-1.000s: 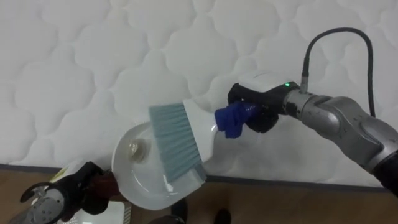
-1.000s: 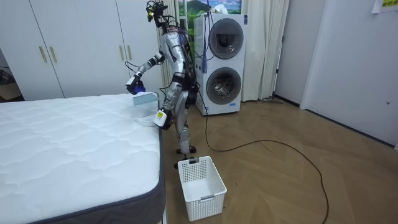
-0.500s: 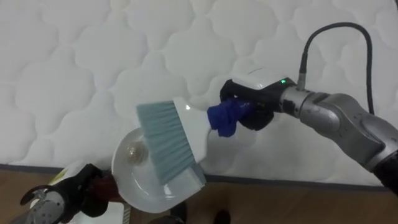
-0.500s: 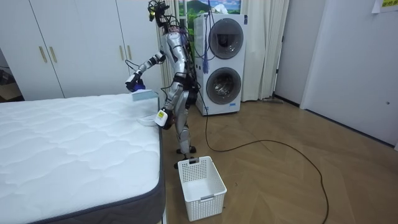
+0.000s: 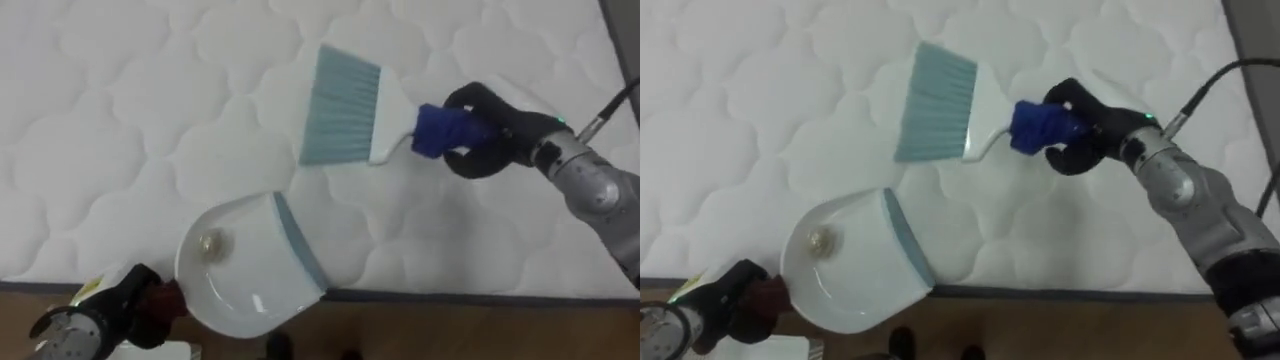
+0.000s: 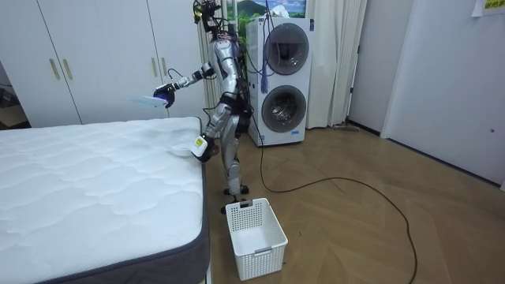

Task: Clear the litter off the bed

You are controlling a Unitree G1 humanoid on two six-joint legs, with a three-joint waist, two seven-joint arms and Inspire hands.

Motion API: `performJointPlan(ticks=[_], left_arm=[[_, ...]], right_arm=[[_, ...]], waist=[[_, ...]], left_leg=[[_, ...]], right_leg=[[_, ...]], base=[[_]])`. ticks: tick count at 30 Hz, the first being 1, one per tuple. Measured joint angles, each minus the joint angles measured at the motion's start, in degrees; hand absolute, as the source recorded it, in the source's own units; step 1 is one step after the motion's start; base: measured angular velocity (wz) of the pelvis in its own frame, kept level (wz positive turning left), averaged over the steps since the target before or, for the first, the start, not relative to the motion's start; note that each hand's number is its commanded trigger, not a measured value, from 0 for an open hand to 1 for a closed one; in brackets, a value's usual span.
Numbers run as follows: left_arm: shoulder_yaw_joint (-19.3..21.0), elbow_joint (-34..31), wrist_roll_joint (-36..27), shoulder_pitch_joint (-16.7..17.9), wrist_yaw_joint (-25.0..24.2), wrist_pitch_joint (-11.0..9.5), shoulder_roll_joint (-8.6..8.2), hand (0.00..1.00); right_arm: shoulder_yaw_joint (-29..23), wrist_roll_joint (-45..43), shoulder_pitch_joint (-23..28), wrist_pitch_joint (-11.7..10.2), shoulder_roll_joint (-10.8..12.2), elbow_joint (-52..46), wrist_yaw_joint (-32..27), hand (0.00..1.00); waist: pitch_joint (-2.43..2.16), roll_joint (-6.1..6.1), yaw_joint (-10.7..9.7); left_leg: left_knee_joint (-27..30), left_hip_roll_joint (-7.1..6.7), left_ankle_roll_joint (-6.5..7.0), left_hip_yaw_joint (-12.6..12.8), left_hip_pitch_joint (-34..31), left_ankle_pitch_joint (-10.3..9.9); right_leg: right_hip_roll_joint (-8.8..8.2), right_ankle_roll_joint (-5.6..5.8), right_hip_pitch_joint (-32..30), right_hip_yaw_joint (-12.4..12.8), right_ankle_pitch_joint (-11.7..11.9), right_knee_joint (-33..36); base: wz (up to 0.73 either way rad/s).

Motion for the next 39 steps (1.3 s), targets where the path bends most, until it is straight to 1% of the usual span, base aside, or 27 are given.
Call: performJointPlan(ticks=[1,2,3,4,5,7,9,11,13,14,15,19,20,21,23,24,29,31,34,36,39], left_arm=[[0.4,-0.5,0.0,0.2,0.1,0.1,-0.36,1.00],[0.9,-1.3,-0.1,0.4,0.4,0.2,-1.16,1.00],[1.3,-2.1,-0.2,0.9,0.7,0.3,-1.75,1.00],[1.3,-2.4,-0.2,1.0,0.7,0.4,-1.97,1.00],[1.4,-3.1,-0.1,1.0,0.7,0.5,-2.61,1.00],[1.9,-3.4,0.0,0.9,0.7,0.5,-3.87,1.00],[3.0,-3.5,0.0,1.1,0.7,0.5,-5.44,1.00],[3.5,-4.0,-0.1,1.0,1.4,0.5,-6.18,1.00],[3.6,-5.7,-0.1,1.5,2.1,0.5,-6.39,1.00],[3.7,-7.0,-0.1,2.1,2.3,0.5,-6.54,1.00],[4.0,-9.2,0.0,2.9,2.4,0.5,-6.56,1.00],[5.5,-14.4,0.0,3.9,2.7,0.4,-6.78,1.00],[5.9,-16.1,0.0,4.2,3.3,0.4,-6.92,1.00],[6.6,-18.1,0.0,4.9,3.5,0.4,-7.10,1.00],[7.1,-20.4,-0.1,5.9,3.6,0.3,-7.28,1.00],[7.4,-21.4,-0.1,6.3,3.6,0.3,-7.29,1.00],[8.1,-21.5,-0.1,6.5,3.7,0.3,-7.52,1.00],[8.1,-21.5,-0.1,6.8,3.7,0.3,-7.88,1.00],[8.1,-22.1,-0.1,7.4,4.4,0.3,-7.97,1.00],[8.3,-23.3,-0.2,8.3,5.7,0.2,-7.98,1.00],[8.9,-23.1,-0.1,8.4,5.8,0.1,-8.20,1.00]], right_arm=[[-0.6,1.1,0.3,0.0,0.1,0.8,-0.8,0.00],[-2.0,2.9,1.7,0.2,0.2,2.2,-2.1,0.00],[-2.7,4.5,2.7,0.7,0.5,3.5,-3.1,0.00],[-3.1,5.4,3.2,1.1,0.7,3.8,-3.5,0.00],[-3.9,6.3,4.4,1.5,1.0,4.7,-4.2,0.00],[-4.2,6.4,5.7,2.0,1.2,6.2,-4.3,0.00],[-4.2,6.9,7.2,2.4,1.8,6.4,-5.1,0.00],[-4.2,8.0,7.4,2.4,2.5,6.4,-5.9,0.00],[-4.2,9.2,7.5,2.4,3.4,6.2,-7.2,0.00],[-4.2,10.5,7.5,2.4,4.0,5.9,-8.4,0.00],[-4.3,10.7,7.5,2.3,4.3,5.2,-9.4,0.00],[-4.9,10.8,7.6,2.2,4.4,3.2,-11.2,0.00],[-5.4,10.9,7.6,1.6,4.7,3.0,-11.9,0.00],[-6.2,11.1,7.6,1.3,5.0,3.0,-12.4,0.00],[-6.4,12.9,7.9,1.2,5.0,3.0,-13.1,0.00],[-6.5,13.8,8.2,1.2,5.0,2.9,-13.5,0.00],[-6.5,15.5,8.8,1.2,5.1,0.7,-14.0,0.00],[-6.5,17.0,9.2,1.2,5.1,-0.8,-14.0,0.00],[-6.5,18.0,9.3,1.1,5.1,-2.7,-14.1,0.00],[-6.5,19.4,9.3,1.0,5.1,-3.2,-14.1,0.00],[-6.5,18.8,9.7,1.1,5.1,-3.7,-14.1,0.00]], waist=[[-0.03,0.05,-0.1],[-0.24,0.19,0.0],[-0.27,0.22,0.0],[-0.33,0.32,-0.1],[-0.51,0.56,-0.2],[-0.77,0.96,-0.3],[-1.00,1.33,-0.3],[-1.04,1.35,-0.3],[-1.25,1.26,-0.1],[-1.39,1.22,-0.1],[-1.44,1.20,0.0],[-1.57,1.22,0.2],[-1.76,1.23,0.1],[-1.79,1.21,0.0],[-2.04,1.28,-0.1],[-2.06,1.25,0.0],[-2.08,1.26,0.1],[-2.08,1.26,0.1],[-2.07,1.29,0.4],[-2.09,1.33,0.9],[-2.04,1.42,2.2]], left_leg=[[-0.1,0.01,-0.05,0.0,0.4,0.0],[-0.5,-0.03,-0.09,0.0,1.3,-0.1],[-1.0,-0.15,-0.09,0.1,2.2,-0.1],[-1.0,-0.17,-0.10,0.0,2.4,-0.1],[-1.1,-0.24,-0.10,-0.2,2.6,-0.1],[-1.7,-0.42,-0.11,-0.6,3.5,-0.1],[-2.7,-0.74,-0.18,-1.0,5.3,0.0],[-3.5,-0.90,-0.34,-1.1,6.5,0.1],[-4.1,-0.89,-0.47,-1.1,7.6,0.2],[-4.4,-0.89,-0.47,-1.1,8.3,0.2],[-4.4,-0.94,-0.52,-1.3,8.8,0.1],[-5.2,-1.11,-0.64,-2.4,11.2,0.1],[-5.4,-1.11,-0.78,-2.8,11.6,0.0],[-5.6,-1.20,-0.84,-3.3,12.4,-0.1],[-6.2,-1.52,-0.84,-4.1,13.4,-0.1],[-6.5,-1.64,-0.84,-4.3,14.2,-0.1],[-6.7,-1.76,-0.98,-5.0,15.3,-0.2],[-6.7,-1.75,-1.14,-5.3,15.8,-0.3],[-7.0,-1.58,-1.43,-5.6,16.6,-0.5],[-7.0,-1.46,-1.48,-5.6,16.7,-0.5],[-7.0,-1.38,-1.66,-5.8,16.6,-0.4]], right_leg=[[0.05,0.02,0.5,0.0,0.0,-0.4],[0.12,0.04,1.4,0.1,0.0,-1.0],[0.06,0.07,2.1,0.2,0.0,-1.1],[0.06,0.10,2.4,0.2,0.0,-1.1],[0.07,0.15,2.8,0.1,0.1,-1.2],[0.09,0.23,3.8,-0.1,0.1,-1.7],[0.07,0.36,5.3,0.1,0.1,-2.0],[0.06,0.44,6.2,0.2,0.0,-2.3],[0.22,0.44,7.5,0.1,0.0,-3.2],[0.30,0.45,8.4,0.0,0.0,-3.8],[0.31,0.45,9.1,-0.1,0.1,-4.1],[0.66,0.64,12.5,-0.9,0.2,-6.4],[0.94,0.67,13.5,-1.0,0.4,-7.5],[1.18,0.69,14.8,-1.0,0.4,-8.8],[1.31,0.79,16.7,-1.3,0.5,-10.1],[1.30,0.86,17.4,-1.2,0.6,-10.1],[1.42,0.90,19.1,-1.5,0.8,-11.0],[1.48,0.91,19.8,-1.3,0.8,-11.1],[1.76,0.91,20.5,-1.1,0.8,-11.3],[1.98,0.59,20.8,-1.0,1.0,-11.8],[2.11,0.47,20.8,-1.0,1.0,-11.9]], base=[[0.00],[0.00],[0.00],[0.00],[0.06],[0.07],[0.00],[0.00],[0.00],[0.05],[0.09],[0.16],[0.17],[0.18],[0.22],[0.21],[0.07],[0.08],[0.02],[-0.02],[-0.01]])
